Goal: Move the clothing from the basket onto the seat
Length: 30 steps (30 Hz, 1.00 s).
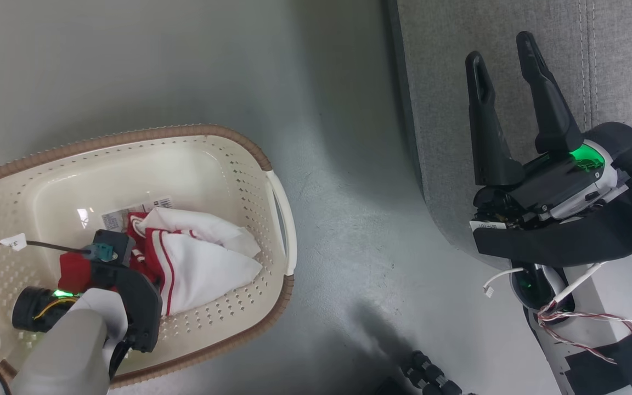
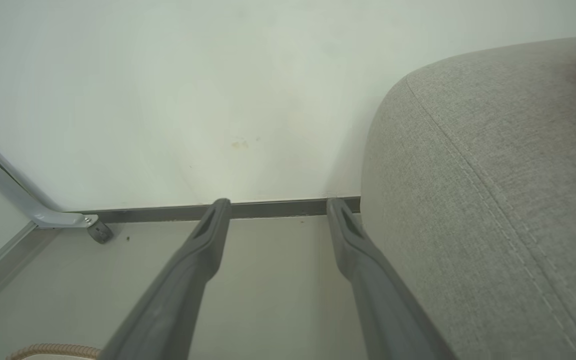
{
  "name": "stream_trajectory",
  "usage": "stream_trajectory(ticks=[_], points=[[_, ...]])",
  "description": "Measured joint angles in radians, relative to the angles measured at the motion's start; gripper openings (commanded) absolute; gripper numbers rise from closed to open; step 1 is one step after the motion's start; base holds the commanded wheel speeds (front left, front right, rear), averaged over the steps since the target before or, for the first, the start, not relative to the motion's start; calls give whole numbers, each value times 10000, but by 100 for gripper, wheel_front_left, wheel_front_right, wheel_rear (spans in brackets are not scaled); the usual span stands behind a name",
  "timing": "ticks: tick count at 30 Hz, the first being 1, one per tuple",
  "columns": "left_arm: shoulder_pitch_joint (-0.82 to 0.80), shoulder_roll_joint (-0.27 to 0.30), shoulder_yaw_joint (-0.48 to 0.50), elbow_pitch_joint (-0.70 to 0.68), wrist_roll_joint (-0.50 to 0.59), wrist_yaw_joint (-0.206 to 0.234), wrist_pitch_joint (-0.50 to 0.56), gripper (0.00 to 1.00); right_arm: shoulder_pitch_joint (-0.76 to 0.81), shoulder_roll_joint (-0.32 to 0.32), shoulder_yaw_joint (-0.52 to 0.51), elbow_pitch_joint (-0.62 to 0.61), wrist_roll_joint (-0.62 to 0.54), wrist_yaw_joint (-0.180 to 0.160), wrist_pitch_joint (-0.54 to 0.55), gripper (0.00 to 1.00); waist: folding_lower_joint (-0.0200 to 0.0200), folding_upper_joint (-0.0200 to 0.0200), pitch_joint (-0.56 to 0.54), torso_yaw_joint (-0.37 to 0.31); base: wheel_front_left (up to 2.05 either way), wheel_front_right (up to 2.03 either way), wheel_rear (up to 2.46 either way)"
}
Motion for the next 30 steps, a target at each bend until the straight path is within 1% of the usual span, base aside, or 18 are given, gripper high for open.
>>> stream_trajectory(ticks=[8, 9, 10, 11, 12, 22, 30], points=[[-95, -82, -299, 451, 12, -127, 895, 100, -16, 88, -65, 171, 0, 12, 0, 100, 0, 0, 38, -102, 0, 0, 0], [-103, -82, -316, 500, 12, -174, 986, 92, -24, 96, -75, 182, 0, 12, 0, 100, 0, 0, 29, -103, 0, 0, 0], [-103, -82, -316, 500, 12, -174, 986, 49, -24, 96, -75, 182, 0, 12, 0, 100, 0, 0, 29, -103, 0, 0, 0], [-111, -88, -314, 541, 10, -174, 1039, 18, -29, 102, -84, 194, 0, 25, 0, 100, 0, 0, 19, -103, 0, 0, 0], [-126, -96, -311, 570, 10, -178, 1089, 0, -32, 104, -94, 203, -2, 58, 0, 100, 0, 0, 10, -102, 0, 0, 0], [-316, -364, -249, 589, -161, -257, 1158, 0, -52, 117, -190, 385, -94, 82, 0, 100, 0, -1, -134, -1, 0, 0, 0], [-284, -570, -222, 222, -278, -261, 286, 0, -116, 115, -380, 711, -151, 84, 0, 100, 0, -1, -631, 176, 0, 0, 0]])
